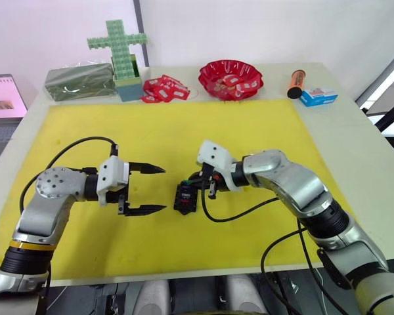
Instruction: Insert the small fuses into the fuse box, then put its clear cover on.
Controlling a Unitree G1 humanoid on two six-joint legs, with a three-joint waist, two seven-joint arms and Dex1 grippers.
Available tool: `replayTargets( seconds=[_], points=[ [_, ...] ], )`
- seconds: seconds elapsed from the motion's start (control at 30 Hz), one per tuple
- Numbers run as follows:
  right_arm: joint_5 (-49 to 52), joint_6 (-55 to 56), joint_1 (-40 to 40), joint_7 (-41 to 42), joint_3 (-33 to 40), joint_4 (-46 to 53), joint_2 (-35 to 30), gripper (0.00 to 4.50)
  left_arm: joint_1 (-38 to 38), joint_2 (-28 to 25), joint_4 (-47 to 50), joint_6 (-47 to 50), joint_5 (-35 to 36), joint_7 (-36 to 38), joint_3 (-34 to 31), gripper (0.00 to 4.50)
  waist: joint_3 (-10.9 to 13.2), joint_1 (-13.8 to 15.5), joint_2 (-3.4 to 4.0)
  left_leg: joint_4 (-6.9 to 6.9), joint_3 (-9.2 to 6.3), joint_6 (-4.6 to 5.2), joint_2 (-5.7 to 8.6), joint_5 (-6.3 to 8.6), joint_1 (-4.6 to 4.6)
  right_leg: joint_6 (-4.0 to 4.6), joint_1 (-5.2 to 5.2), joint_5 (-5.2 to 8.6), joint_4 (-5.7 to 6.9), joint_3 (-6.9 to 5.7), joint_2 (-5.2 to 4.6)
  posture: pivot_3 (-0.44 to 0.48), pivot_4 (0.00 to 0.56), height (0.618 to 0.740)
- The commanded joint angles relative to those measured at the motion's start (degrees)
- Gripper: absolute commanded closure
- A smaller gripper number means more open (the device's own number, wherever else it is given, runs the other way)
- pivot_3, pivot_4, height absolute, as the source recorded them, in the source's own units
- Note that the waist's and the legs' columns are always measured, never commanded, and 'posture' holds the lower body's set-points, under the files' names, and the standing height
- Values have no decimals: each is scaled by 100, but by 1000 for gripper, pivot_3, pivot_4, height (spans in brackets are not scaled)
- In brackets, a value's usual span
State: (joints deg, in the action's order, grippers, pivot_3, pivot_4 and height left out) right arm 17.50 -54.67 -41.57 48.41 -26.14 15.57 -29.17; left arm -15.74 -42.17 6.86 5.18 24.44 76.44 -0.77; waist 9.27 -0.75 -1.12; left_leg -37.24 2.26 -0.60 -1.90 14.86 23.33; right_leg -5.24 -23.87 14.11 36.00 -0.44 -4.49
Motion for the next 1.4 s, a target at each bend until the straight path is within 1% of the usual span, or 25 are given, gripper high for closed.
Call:
replayTargets(
  seconds=[0.03,0.4,1.2,1.4],
  points=[
    [84,58,-7,35,157,139,50,4494,-42,-30,31,-99,60,2,-70,0,0,0,0,0,0,0,0,0,0,0,0,0,0,0,0,0,150,740],
    [332,88,-6,-8,532,344,133,4494,-35,0,-16,-170,20,-23,-28,0,0,0,0,0,0,0,0,0,0,0,1,0,0,0,0,0,150,740],
    [141,312,249,-148,346,141,157,4494,-82,-47,-55,-187,53,36,-59,0,0,1,0,0,0,0,0,0,0,0,0,0,0,0,0,0,150,740],
    [84,410,298,-161,314,61,150,4494,-1,-56,63,-166,63,8,-65,0,0,-1,0,0,0,0,0,0,0,0,1,0,0,0,0,0,150,740]
  ],
)
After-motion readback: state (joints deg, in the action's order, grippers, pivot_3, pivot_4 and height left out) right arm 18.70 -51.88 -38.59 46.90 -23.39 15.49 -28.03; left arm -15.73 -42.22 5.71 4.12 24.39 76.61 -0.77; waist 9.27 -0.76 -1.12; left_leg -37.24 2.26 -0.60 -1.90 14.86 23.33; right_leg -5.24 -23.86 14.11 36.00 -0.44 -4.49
